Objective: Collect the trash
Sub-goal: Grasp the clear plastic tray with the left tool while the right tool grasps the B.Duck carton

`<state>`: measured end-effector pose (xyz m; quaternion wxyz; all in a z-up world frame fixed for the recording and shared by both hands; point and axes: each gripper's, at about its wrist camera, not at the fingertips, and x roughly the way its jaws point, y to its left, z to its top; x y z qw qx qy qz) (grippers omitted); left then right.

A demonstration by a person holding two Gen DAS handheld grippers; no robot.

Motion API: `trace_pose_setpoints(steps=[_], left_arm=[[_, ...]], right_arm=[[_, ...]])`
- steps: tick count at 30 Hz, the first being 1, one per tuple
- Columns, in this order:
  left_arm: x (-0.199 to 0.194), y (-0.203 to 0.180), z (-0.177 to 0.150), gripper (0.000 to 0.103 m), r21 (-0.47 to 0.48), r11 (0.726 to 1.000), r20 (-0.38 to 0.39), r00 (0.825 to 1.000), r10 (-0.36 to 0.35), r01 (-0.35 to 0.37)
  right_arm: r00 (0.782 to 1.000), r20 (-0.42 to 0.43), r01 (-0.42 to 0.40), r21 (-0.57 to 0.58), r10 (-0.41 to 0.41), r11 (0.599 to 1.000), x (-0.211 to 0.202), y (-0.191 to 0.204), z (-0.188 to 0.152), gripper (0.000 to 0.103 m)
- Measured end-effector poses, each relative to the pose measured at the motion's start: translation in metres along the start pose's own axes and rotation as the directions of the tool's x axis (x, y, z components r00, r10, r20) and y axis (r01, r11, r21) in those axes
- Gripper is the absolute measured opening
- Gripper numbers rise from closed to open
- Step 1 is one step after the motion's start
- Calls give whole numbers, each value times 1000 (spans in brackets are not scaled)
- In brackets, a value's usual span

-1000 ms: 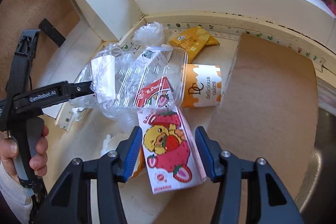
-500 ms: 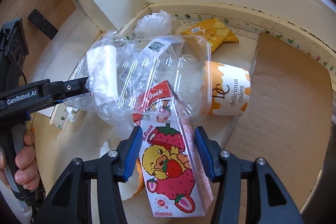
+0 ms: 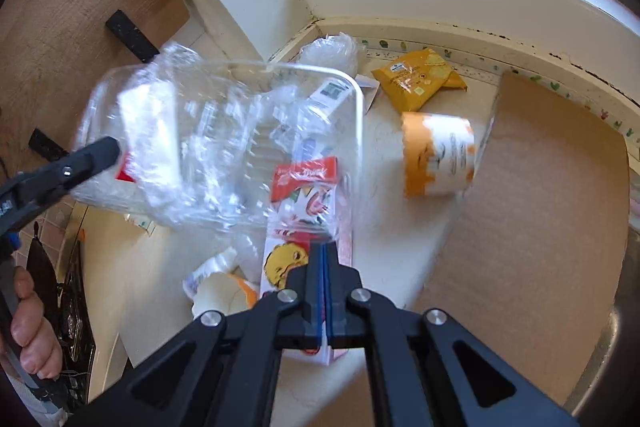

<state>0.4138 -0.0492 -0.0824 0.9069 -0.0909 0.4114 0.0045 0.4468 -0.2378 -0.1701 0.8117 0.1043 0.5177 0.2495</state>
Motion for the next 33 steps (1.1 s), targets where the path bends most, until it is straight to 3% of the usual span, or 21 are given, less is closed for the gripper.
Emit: trace_pose_setpoints(steps=[5,7,8,10,12,17,21,27,33], left_arm=[[-53,-20,-17,24,104,990,129,988,81,-95],[-75,-25,-25,24,130,983,178,978,109,-133],[-87,-26,-29,24,138,978,203,971,127,-157],[-105,-25,-37,24,145,968,237,957,168,-206],[-124,-22,-46,24,150,953,259,941,218,-262],[-157,-2,-70,24,126,935,275,918,287,-330],[-178,18,-93,24,93,920,265,900,345,-380],[-196,46,-122,24,27,917,205,900,385,-399],[-206,61,-145,24,-6,908,168,895,413,-418]], right_arm=[[999,-29,-25,66,26,998,-5,1,-6,0],[999,-31,-20,92,23,996,-4,3,-3,5],[999,-26,-20,96,23,995,-4,5,-2,10],[1000,-10,-14,86,14,996,-3,12,0,42],[1000,6,3,65,-3,998,0,19,3,52],[998,-25,63,27,-62,998,26,33,11,52],[991,4,137,-33,-137,990,35,47,16,53],[962,1,274,-60,-274,960,46,51,23,53],[951,-68,295,-85,-301,952,60,46,11,59]])
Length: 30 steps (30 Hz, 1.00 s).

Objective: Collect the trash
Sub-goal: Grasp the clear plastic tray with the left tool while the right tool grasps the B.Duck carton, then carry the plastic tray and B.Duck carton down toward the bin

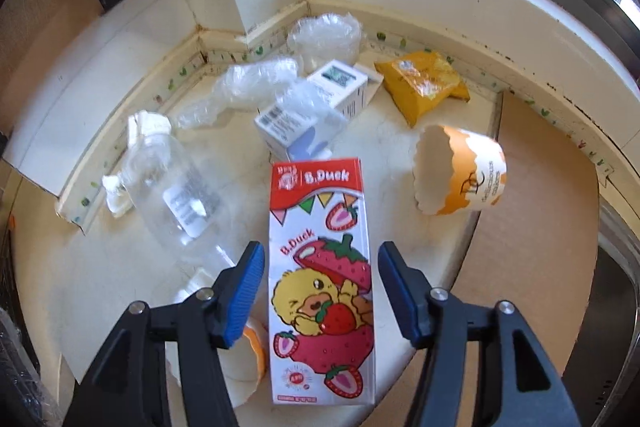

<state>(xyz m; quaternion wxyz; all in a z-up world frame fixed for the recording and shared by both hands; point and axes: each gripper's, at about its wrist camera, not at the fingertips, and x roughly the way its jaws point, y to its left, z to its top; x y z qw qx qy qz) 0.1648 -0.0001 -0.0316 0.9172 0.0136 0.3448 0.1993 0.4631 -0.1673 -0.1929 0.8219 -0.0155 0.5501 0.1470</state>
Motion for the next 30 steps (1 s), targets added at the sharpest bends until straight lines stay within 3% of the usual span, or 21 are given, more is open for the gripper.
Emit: trace_pose_setpoints(steps=[2,3,6,11,15,23,30], left_arm=[[0,3,-5,24,-5,1000,-12,1000,11,-11],[0,4,-7,24,-7,1000,-14,1000,14,-14],[-3,8,-9,24,-12,1000,-11,1000,14,-15],[-16,13,-15,24,-1,1000,13,1000,5,-5],[-34,22,-25,24,10,1000,45,999,-19,18],[-73,48,-67,24,77,991,60,992,-113,108],[-92,63,-140,24,175,962,-29,978,-207,209]], right_arm=[[999,-15,-28,10,28,1000,4,-2,-4,59],[999,-12,-35,23,35,999,4,-4,-6,54],[998,38,-58,73,56,996,-9,-11,-10,53],[990,136,-61,139,42,988,-51,-25,-21,53],[979,196,-93,159,61,983,-101,-30,-48,53],[961,252,-149,129,113,980,-191,6,-152,53],[965,208,-190,128,160,974,-217,64,-271,53]])
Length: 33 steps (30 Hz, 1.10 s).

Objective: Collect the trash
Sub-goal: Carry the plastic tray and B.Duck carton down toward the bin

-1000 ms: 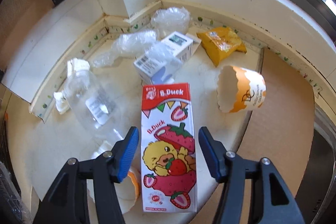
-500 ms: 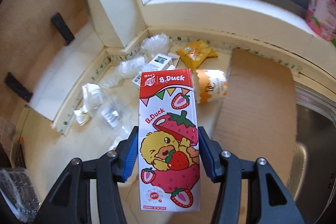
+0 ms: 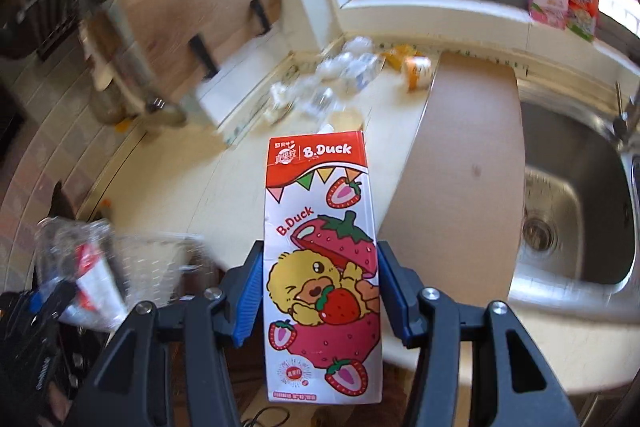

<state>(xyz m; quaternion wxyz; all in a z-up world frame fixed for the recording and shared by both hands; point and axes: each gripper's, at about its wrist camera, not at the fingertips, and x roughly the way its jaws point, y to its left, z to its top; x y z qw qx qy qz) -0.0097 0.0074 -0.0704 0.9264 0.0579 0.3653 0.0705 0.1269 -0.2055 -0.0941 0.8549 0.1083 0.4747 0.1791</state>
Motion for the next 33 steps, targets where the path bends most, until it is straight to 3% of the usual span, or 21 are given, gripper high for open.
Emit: trace_pose_setpoints(steps=[4,7,12,17,20,23,26,29,30,33], left_arm=[[8,-13,-48,24,63,996,-104,993,-55,62],[27,-25,-84,24,77,991,-214,973,-88,107],[77,-48,-140,24,111,987,-340,938,-70,114],[162,-64,-211,24,43,992,-484,871,-85,121],[215,-73,-251,25,19,993,-527,846,-87,114],[261,-81,-279,26,-4,992,-540,834,-111,129],[301,-85,-298,30,-20,989,-547,827,-134,147],[333,-85,-312,50,-4,990,-584,803,-114,138],[339,-84,-316,58,0,992,-593,799,-103,127],[345,-76,-324,62,-11,993,-603,791,-101,119]], right_arm=[[996,-94,-11,-18,10,1000,4,23,-70,53],[977,-212,-5,-21,1,1000,26,32,-117,53],[918,-398,15,17,-7,1000,89,22,-183,53],[847,-532,53,68,-9,996,175,-9,-237,53],[807,-591,78,83,-15,993,232,-27,-265,53],[777,-629,93,86,-18,992,290,-40,-285,53],[761,-649,95,94,-11,991,339,-45,-293,54],[738,-674,111,68,-37,991,384,-44,-294,55],[734,-677,120,60,-48,991,391,-45,-296,55],[748,-661,132,63,-58,989,404,-44,-295,63]])
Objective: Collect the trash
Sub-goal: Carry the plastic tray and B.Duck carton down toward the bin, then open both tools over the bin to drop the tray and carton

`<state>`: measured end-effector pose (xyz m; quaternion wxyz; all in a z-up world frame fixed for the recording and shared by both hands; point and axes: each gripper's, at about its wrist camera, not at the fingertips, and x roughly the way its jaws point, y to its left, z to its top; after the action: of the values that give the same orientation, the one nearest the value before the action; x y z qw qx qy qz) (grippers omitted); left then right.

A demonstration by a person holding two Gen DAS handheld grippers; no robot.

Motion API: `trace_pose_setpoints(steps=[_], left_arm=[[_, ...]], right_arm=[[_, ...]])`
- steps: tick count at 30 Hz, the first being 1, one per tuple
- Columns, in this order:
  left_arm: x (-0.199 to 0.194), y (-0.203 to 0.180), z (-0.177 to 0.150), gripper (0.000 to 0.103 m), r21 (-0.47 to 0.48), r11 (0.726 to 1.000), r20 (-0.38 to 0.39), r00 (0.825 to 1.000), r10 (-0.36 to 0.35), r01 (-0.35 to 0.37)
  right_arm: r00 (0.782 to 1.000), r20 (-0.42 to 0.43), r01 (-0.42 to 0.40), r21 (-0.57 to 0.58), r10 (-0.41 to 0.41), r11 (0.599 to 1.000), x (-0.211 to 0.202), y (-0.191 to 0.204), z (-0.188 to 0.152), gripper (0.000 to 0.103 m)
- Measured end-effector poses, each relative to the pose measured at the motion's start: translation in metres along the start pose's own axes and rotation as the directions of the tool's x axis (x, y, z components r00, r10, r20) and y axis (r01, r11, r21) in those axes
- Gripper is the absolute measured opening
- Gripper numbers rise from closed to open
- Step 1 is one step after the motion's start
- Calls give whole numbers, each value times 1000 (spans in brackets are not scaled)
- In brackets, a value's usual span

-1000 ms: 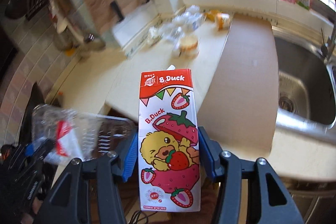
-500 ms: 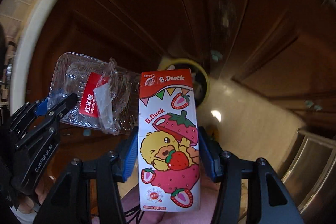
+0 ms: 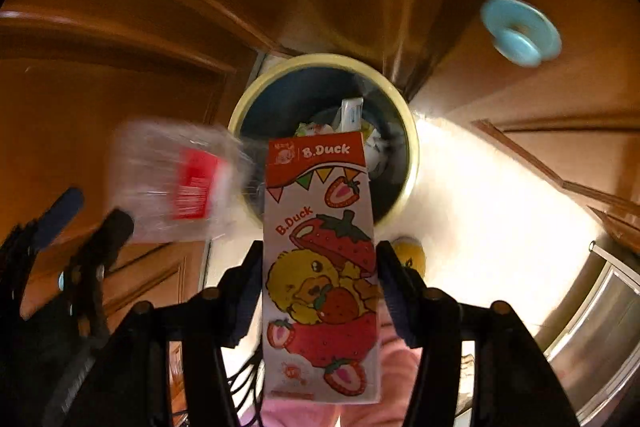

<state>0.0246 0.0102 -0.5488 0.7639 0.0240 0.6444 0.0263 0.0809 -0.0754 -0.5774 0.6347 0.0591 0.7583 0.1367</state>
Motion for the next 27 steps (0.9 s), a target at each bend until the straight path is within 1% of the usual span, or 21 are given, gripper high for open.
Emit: trace_pose_setpoints(steps=[1,3,5,6,8,10,13,15,18,23,27], left_arm=[[0,2,-3,68,-6,1000,-2,1000,-6,6],[-4,6,-8,73,-20,1000,7,1000,-18,18],[-8,12,-11,74,-28,999,13,1000,-14,14],[-11,17,-2,74,-30,1000,8,1000,-5,5],[-15,24,-2,74,-46,999,-3,1000,0,-1],[-27,31,3,74,-80,997,-7,1000,-15,14],[-50,39,6,74,-108,994,-10,1000,-26,25],[-79,45,6,74,-115,993,1,999,-33,33],[-135,48,10,74,-101,994,46,998,-31,36],[-229,54,12,75,-61,998,135,991,-22,31],[-287,51,12,75,-49,999,197,980,-13,24]], right_arm=[[1000,8,0,1,0,1000,-1,2,1,69],[1000,20,-18,-8,18,1000,-4,2,-1,73],[1000,21,-8,-29,9,1000,-9,5,-3,73],[1000,17,-4,-37,4,999,-11,6,-3,73],[1000,6,-1,-52,2,999,-18,8,-9,73],[1000,-3,-10,-57,9,998,-25,10,-12,73],[1000,-19,-24,-50,23,998,-48,13,-24,73],[999,-13,-34,-58,33,998,-74,19,-34,73],[998,19,-55,-87,57,995,-125,29,-52,73],[991,107,-66,-138,82,988,-212,43,-79,73],[980,181,-57,-159,86,986,-272,51,-97,73]])
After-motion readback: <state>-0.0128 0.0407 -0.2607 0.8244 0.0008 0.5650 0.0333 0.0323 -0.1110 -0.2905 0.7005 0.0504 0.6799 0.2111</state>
